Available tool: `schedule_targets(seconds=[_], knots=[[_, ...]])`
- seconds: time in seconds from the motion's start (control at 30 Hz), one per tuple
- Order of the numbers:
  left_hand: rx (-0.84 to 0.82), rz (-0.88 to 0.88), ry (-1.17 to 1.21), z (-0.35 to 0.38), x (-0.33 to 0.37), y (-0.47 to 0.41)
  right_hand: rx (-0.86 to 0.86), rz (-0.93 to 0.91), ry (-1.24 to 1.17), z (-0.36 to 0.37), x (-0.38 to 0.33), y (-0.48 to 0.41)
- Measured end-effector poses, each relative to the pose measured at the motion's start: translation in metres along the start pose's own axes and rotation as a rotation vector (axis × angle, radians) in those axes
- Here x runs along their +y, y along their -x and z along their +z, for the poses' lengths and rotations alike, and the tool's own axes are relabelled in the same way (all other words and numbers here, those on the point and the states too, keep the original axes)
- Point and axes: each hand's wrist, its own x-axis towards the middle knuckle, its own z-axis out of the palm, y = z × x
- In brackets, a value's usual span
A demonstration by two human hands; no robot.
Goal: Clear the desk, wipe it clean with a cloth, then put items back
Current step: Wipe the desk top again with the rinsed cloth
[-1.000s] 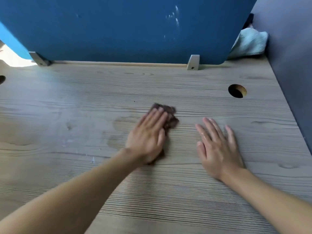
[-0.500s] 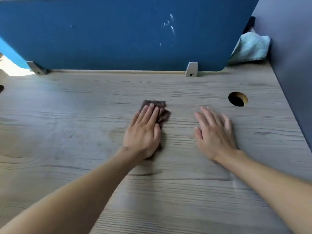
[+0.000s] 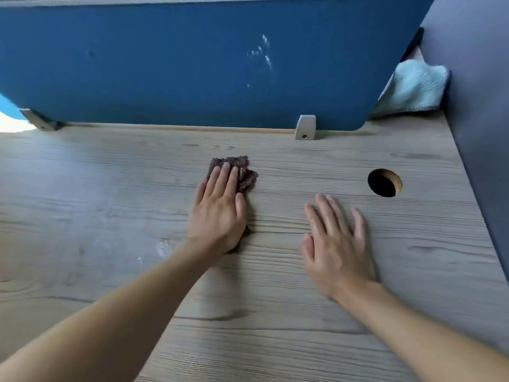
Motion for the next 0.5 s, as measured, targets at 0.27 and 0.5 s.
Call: schedule_targets(seconds=[0.27,0.5], knots=[[-0.104,0.581,0.003,0.000,0.011,0.061,0.024,-0.012,-0.013,-0.004,-0.002,-0.001],[-0.028,0.103,0.002,-0.004,0.009,-0.042,0.075,0.055,-0.037,-0.015,-0.012,-0.049]])
